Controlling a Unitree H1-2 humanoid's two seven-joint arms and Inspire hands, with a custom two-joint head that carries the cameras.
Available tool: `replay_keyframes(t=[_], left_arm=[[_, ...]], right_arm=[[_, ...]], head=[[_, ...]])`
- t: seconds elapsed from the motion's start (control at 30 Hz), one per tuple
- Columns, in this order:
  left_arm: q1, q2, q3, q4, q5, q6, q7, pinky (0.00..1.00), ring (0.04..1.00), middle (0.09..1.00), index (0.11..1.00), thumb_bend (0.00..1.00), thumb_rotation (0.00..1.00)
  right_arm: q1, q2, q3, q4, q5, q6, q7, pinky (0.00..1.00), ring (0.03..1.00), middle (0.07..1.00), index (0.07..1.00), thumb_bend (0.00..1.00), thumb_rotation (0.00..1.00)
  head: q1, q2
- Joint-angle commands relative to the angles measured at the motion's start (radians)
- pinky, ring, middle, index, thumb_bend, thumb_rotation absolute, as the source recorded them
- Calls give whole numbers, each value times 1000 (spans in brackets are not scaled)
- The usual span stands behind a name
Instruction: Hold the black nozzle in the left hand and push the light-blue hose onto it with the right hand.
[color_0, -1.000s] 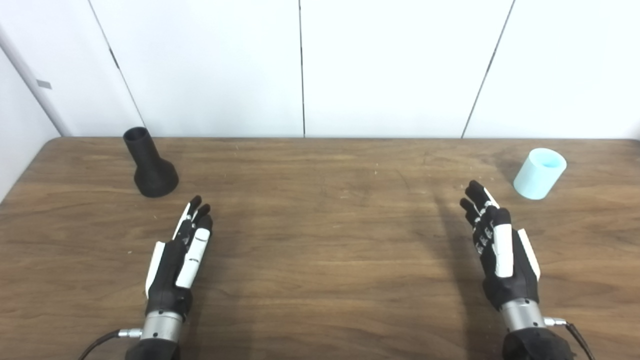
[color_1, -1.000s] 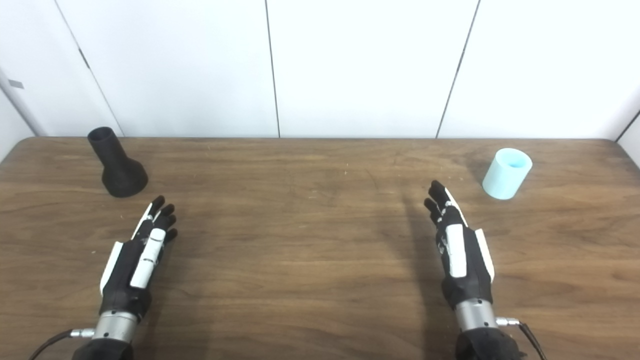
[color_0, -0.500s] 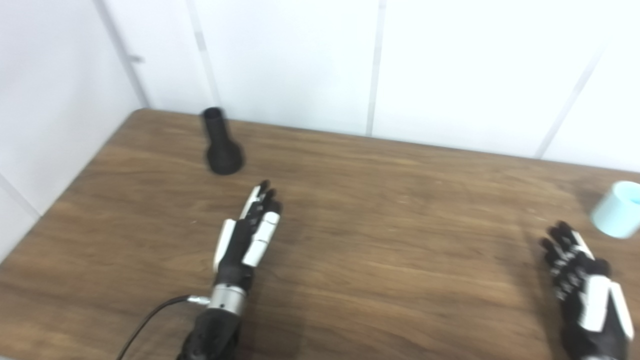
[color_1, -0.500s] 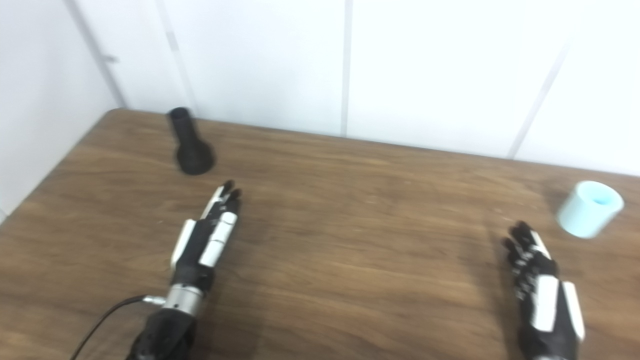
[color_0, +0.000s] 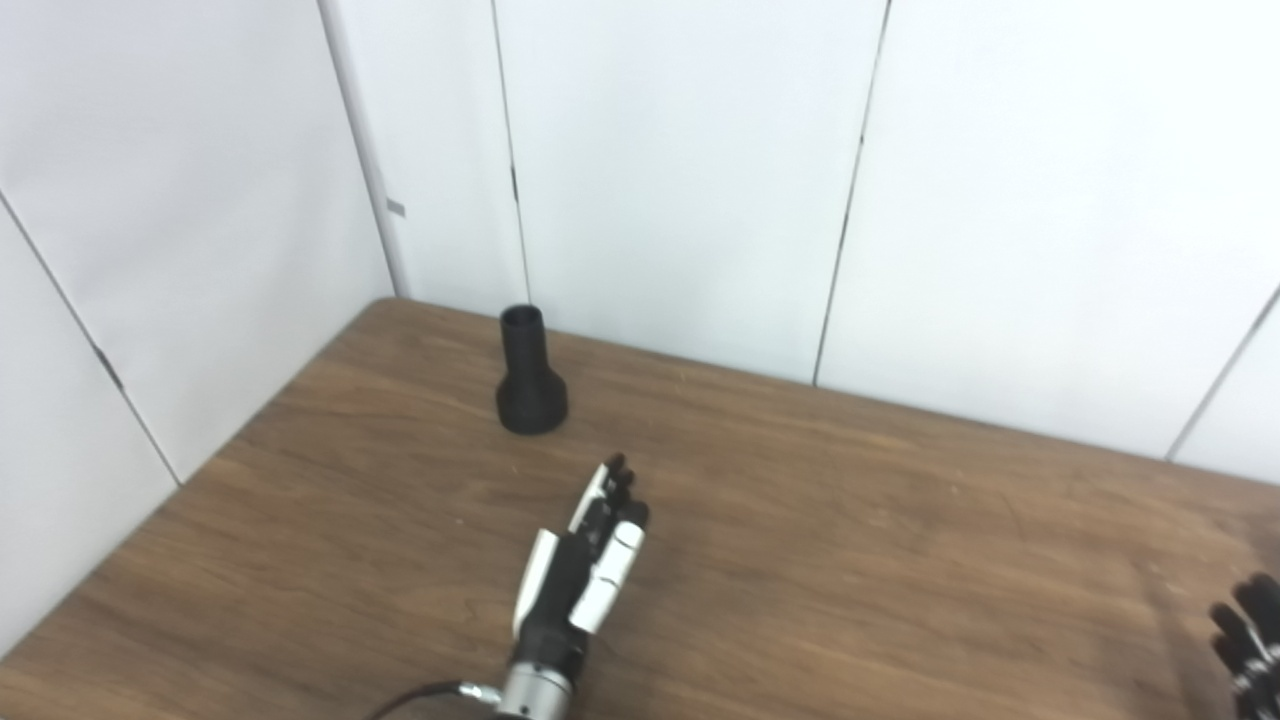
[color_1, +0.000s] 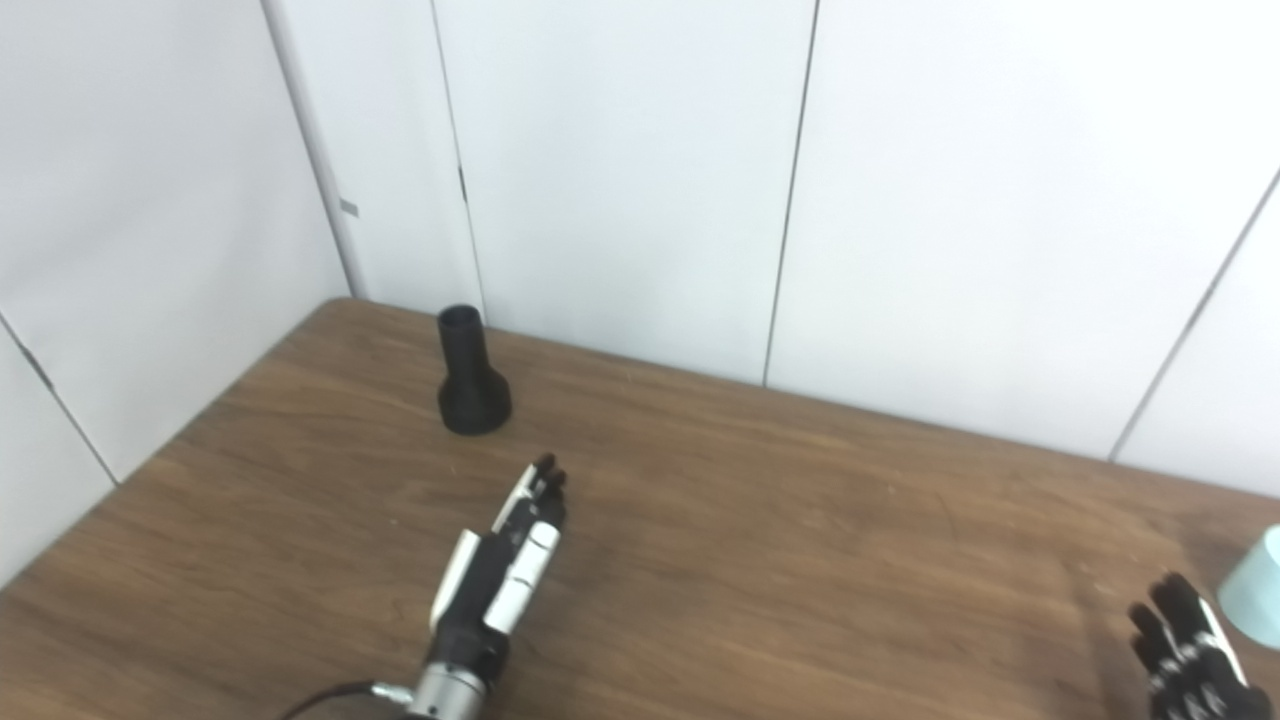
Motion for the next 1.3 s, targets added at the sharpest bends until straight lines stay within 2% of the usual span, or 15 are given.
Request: replay_keyframes(t=[0.0,0.13,0.4,0.57,0.6,0.8,0.87,0.97,1.07,1.27], left_arm=[[10,-14,-8,39,-10,-34,1,986,980,968,980,447,877],[8,-10,-3,44,-17,-39,-1,988,981,969,981,446,880],[-1,8,11,-2,1,-9,1,986,980,970,989,450,839],[-23,46,42,-45,26,27,7,974,975,966,988,480,754],[-31,56,51,-56,37,36,11,949,960,959,982,501,698],[-85,105,100,-128,79,91,22,887,932,934,960,606,505],[-100,118,108,-147,80,106,19,829,936,925,958,635,449],[-117,148,110,-176,113,129,12,881,926,918,955,663,413],[-132,174,118,-198,139,145,5,888,918,914,947,697,390],[-161,231,159,-174,197,150,28,925,921,911,918,739,362]], right_arm=[[15,0,-5,52,6,-47,12,987,958,972,960,540,1000],[6,2,-3,67,2,-56,11,986,956,972,961,514,1000],[-10,10,4,86,-4,-72,10,950,933,957,946,485,1000],[-17,13,9,95,-6,-75,11,931,922,948,935,493,1000],[-20,13,10,100,-6,-77,13,927,918,945,931,502,1000],[-27,14,13,123,-7,-92,17,939,923,942,920,528,1000],[-25,16,15,121,-7,-92,17,935,921,939,918,534,1000],[-22,18,16,119,-7,-91,18,930,918,936,915,539,1000],[-22,17,16,125,-4,-93,21,923,916,934,914,543,1000],[-19,25,18,137,-5,-103,21,915,910,930,911,557,1000]], head=[[-4,-2],[-15,-6],[-48,-10],[-64,-10],[-62,-11],[-65,-8],[-63,-8],[-63,-6],[-61,-5],[-61,1]])
